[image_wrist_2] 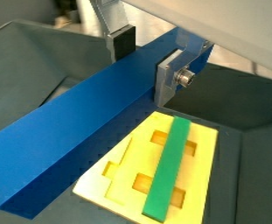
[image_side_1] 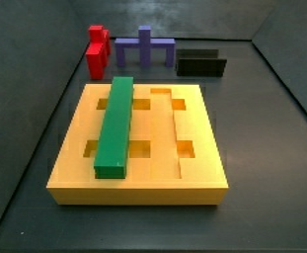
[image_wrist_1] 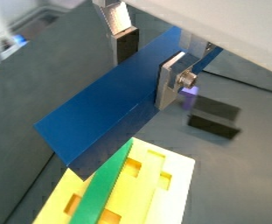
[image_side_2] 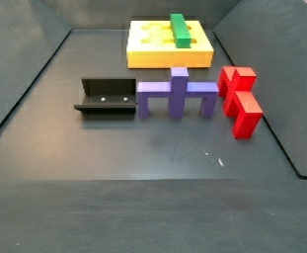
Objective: Pick up the blue object. Move up. Move to above the board. Insert the blue object.
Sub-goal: Move to above the board, then insert the blue object.
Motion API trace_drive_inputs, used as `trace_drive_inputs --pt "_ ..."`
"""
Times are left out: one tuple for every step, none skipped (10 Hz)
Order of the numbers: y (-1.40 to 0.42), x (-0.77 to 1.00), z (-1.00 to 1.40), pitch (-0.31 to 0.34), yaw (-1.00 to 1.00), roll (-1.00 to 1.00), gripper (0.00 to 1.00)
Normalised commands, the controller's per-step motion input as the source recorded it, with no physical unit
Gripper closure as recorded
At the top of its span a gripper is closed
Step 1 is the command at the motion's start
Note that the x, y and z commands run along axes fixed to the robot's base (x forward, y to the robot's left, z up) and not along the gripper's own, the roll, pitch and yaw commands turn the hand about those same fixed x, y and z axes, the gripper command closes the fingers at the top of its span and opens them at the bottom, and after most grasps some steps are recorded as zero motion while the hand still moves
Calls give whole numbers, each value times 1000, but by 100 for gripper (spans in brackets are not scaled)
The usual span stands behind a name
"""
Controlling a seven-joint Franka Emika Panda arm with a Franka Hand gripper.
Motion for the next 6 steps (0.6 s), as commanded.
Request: trace_drive_inputs --pt "-32 76 31 248 1000 64 100" --pt "-34 84 28 291 1000 78 100" --pt "-33 87 20 263 750 76 100" --pt "-31 87 23 210 420 75 100" --pt "-26 80 27 169 235 78 100" --pt "-51 0 -217 -19 0 -67 100"
